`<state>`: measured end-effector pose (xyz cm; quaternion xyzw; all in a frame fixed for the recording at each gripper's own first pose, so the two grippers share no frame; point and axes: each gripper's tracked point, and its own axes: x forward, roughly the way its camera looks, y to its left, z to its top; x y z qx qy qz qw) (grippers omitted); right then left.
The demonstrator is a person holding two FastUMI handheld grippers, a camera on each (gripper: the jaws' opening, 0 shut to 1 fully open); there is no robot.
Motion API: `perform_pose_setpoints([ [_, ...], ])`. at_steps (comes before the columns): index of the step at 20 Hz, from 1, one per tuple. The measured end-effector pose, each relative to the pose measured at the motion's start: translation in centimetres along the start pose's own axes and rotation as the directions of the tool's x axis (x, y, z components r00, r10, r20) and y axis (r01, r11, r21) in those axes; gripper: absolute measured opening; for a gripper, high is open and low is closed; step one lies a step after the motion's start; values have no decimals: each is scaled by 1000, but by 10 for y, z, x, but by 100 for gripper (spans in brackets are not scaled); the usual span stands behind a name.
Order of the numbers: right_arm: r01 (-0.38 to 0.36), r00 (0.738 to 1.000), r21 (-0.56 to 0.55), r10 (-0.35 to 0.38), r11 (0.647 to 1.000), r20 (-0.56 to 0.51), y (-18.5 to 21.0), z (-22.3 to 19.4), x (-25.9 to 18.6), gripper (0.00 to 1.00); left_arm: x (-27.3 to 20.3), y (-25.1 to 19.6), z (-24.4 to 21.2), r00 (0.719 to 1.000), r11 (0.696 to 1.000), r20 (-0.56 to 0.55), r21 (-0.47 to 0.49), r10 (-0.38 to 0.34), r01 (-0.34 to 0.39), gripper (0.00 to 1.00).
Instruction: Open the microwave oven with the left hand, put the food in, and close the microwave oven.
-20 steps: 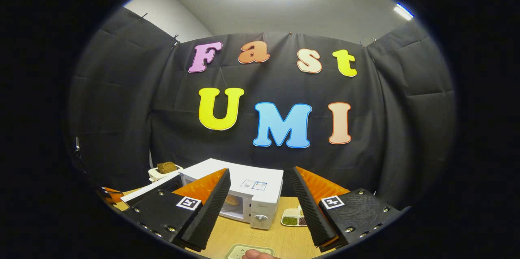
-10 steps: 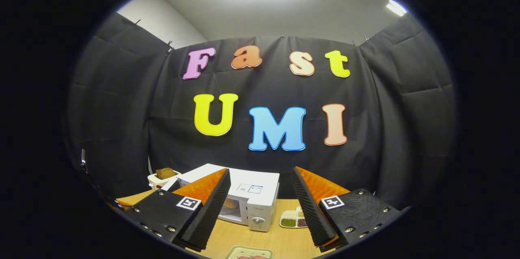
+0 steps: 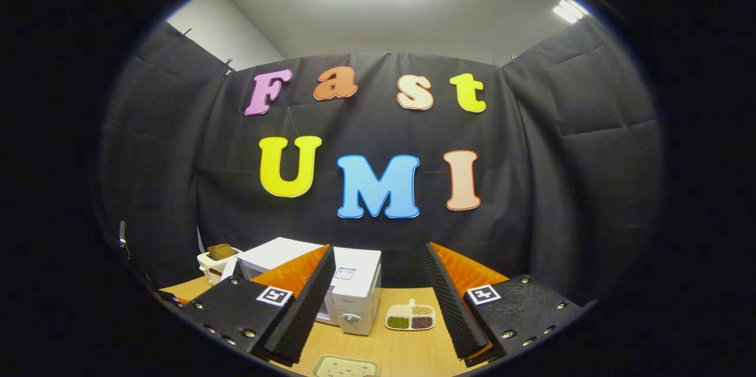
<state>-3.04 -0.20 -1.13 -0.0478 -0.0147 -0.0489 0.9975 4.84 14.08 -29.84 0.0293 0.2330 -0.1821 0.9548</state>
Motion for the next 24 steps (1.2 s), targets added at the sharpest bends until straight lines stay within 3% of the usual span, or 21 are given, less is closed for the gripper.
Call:
perform_pose_setpoints([
  [4, 31, 999, 6, -31, 999, -11, -16, -3, -1, 92, 19, -26, 3, 998, 998, -15, 20, -66, 66, 8],
  [13, 99, 995, 0, -99, 995, -20, -60, -6, -6, 92, 69, -51, 16, 990, 990, -23, 25, -139, 139, 8],
  [24, 173, 984, 12, -172, 985, -37, -107, -12, -5, 91, 137, -77, 44, 989, 989, -4, -14, -148, 148, 8],
])
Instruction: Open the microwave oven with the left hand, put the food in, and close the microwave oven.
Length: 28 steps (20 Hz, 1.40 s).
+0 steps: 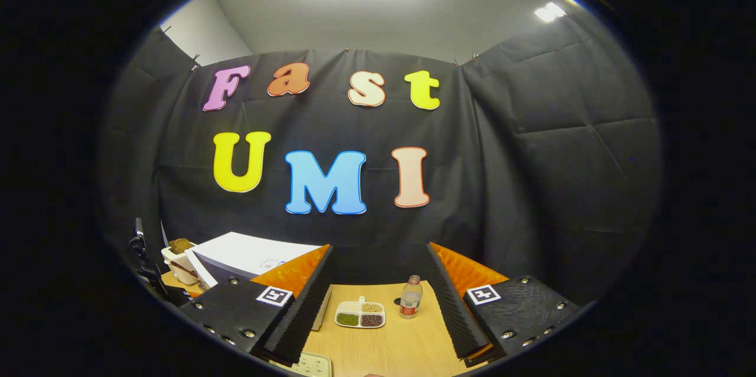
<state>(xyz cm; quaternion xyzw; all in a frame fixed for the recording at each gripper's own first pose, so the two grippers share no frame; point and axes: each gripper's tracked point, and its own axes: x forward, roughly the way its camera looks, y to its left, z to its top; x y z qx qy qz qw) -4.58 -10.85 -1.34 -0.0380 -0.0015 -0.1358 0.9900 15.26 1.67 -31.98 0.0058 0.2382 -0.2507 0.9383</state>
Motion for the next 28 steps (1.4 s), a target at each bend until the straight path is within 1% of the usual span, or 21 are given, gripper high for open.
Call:
perform_pose_setpoints([
  [7, 42, 999, 0, -42, 999, -9, -10, -5, 14, 92, 42, 2, 6, 1000, 1000, -15, -15, 25, -25, 7],
  [11, 49, 998, 12, -49, 999, -28, -10, -13, 20, 92, 58, 2, 9, 999, 998, -18, -40, 51, -51, 7],
  [13, 50, 998, 22, -49, 998, -30, -10, -14, 25, 92, 67, 4, 13, 998, 997, -21, -51, 64, -65, 7],
  [16, 53, 998, 15, -52, 998, -42, -9, -17, 30, 92, 81, 9, 15, 994, 993, -25, -55, 107, -108, 7],
  [19, 53, 997, 8, -53, 999, -59, -12, -22, 36, 92, 92, 7, 21, 993, 992, -24, -62, 113, -114, 7],
  [24, 75, 994, 26, -73, 997, -85, -22, -30, 45, 92, 105, 7, 23, 993, 991, -24, -64, 117, -118, 7],
  [28, 77, 993, 24, -74, 997, -94, -25, -31, 57, 92, 118, 11, 27, 990, 987, -29, -80, 138, -140, 7],
])
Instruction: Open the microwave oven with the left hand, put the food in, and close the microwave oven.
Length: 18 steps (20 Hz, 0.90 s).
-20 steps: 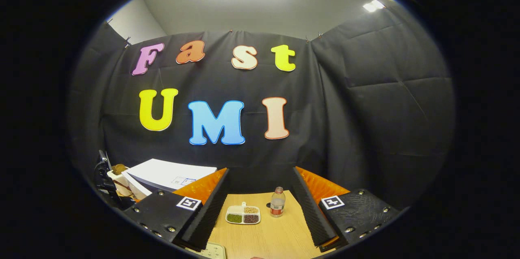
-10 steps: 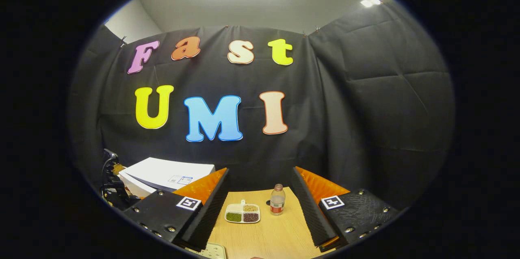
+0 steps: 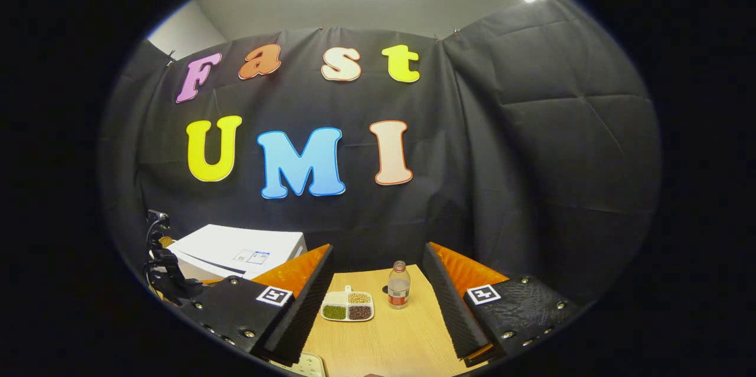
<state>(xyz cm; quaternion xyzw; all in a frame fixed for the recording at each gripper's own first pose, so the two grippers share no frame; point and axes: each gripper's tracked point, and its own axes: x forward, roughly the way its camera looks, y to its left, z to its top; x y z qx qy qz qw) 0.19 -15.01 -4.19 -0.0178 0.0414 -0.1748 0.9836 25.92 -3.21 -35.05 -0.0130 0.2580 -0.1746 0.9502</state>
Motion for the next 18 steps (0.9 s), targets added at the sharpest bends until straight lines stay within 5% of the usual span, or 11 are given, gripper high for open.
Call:
perform_pose_setpoints([
  [12, -16, 1000, -18, 16, 1000, -7, 5, -2, 15, 92, 12, 7, 7, 999, 1000, 20, 14, 26, -27, 7],
  [17, -52, 998, -22, 52, 998, 21, 27, 12, 8, 92, -37, 10, 67, 987, 998, 157, 56, 29, -38, 9],
  [18, -56, 998, -23, 57, 998, 29, 32, 15, 5, 92, -57, 4, 84, 982, 998, 190, 54, 13, -24, 17],
])
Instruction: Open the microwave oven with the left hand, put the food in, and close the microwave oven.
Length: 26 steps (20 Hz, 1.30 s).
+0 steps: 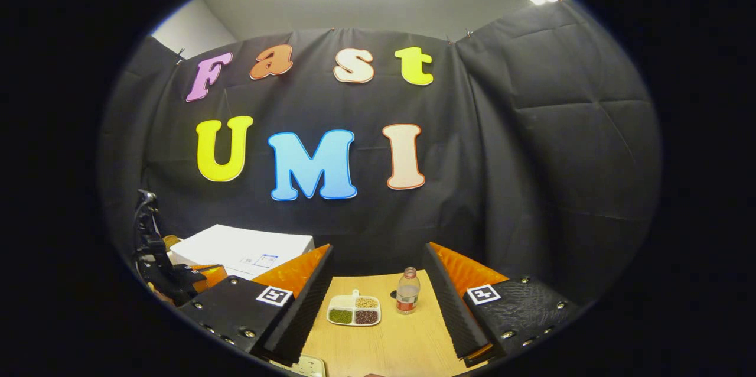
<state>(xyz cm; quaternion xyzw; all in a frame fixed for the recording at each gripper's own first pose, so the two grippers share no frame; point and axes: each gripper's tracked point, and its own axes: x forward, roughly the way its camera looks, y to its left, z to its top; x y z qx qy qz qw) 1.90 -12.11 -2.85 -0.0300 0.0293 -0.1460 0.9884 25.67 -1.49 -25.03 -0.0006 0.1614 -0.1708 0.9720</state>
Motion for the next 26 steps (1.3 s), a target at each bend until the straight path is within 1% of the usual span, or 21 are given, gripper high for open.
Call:
perform_pose_setpoints([
  [1, -5, 1000, 0, 5, 1000, 9, 6, 4, -2, 92, -14, -2, 18, 1000, 1000, 29, 3, -12, 12, 41],
  [2, -11, 1000, -1, 11, 1000, 16, 11, 7, -5, 92, -27, -1, 35, 998, 1000, 56, 5, -17, 17, 60],
  [4, -25, 999, -9, 25, 1000, 22, 23, 11, -13, 92, -58, 6, 75, 993, 1000, 119, 7, 23, -24, 97],
  [5, -32, 999, -13, 32, 999, 26, 29, 14, -18, 92, -75, 6, 91, 989, 999, 141, 2, 37, -38, 95],
  [7, -43, 998, -17, 44, 999, 38, 41, 22, -26, 92, -108, 11, 125, 982, 997, 175, -3, 73, -73, 96],
  [9, -53, 997, -22, 54, 998, 48, 54, 31, -35, 92, -138, 12, 152, 976, 996, 199, -22, 91, -88, 95],
  [11, -64, 996, -29, 66, 998, 65, 68, 43, -41, 92, -163, 11, 167, 974, 995, 205, -47, 95, -87, 98],
  [12, -71, 995, -32, 73, 997, 70, 74, 48, -44, 92, -175, 10, 173, 972, 995, 213, -50, 97, -88, 93],
  [13, -78, 994, -40, 81, 996, 70, 80, 50, -48, 92, -186, 11, 178, 969, 995, 224, -47, 100, -92, 98],
  [14, -89, 993, -45, 92, 995, 69, 86, 53, -51, 92, -193, 11, 183, 966, 995, 237, -33, 101, -96, 98],
  [15, -104, 992, -47, 107, 993, 73, 94, 56, -54, 92, -200, 11, 187, 964, 994, 243, -20, 108, -106, 98],
  [16, -115, 990, -54, 119, 992, 75, 101, 58, -55, 92, -205, 10, 187, 963, 994, 245, -11, 109, -109, 95],
  [17, -124, 989, -62, 128, 990, 74, 105, 58, -56, 92, -209, 7, 190, 962, 994, 251, -2, 107, -110, 98],
  [18, -135, 988, -65, 139, 989, 73, 111, 60, -56, 92, -214, 5, 194, 959, 994, 263, -2, 108, -111, 95],
  [20, -144, 986, -61, 149, 988, 81, 118, 67, -56, 92, -222, 1, 199, 952, 994, 286, -16, 107, -107, 95],
  [21, -148, 985, -51, 152, 988, 87, 120, 70, -57, 92, -224, 1, 196, 953, 994, 284, -24, 109, -107, 98],
  [22, -151, 984, -43, 154, 988, 91, 123, 72, -58, 92, -226, 2, 193, 954, 994, 281, -27, 109, -106, 93],
  [23, -154, 983, -39, 157, 987, 93, 126, 73, -59, 92, -227, 4, 190, 955, 994, 275, -27, 112, -109, 98],
  [24, -158, 983, -37, 160, 987, 94, 127, 73, -60, 92, -228, 6, 189, 955, 993, 273, -26, 118, -116, 95],
  [25, -163, 982, -38, 166, 986, 91, 128, 72, -60, 92, -228, 8, 187, 955, 992, 271, -25, 123, -121, 98],
  [26, -166, 982, -40, 169, 985, 87, 129, 70, -60, 92, -229, 7, 187, 954, 992, 271, -24, 125, -123, 93],
])
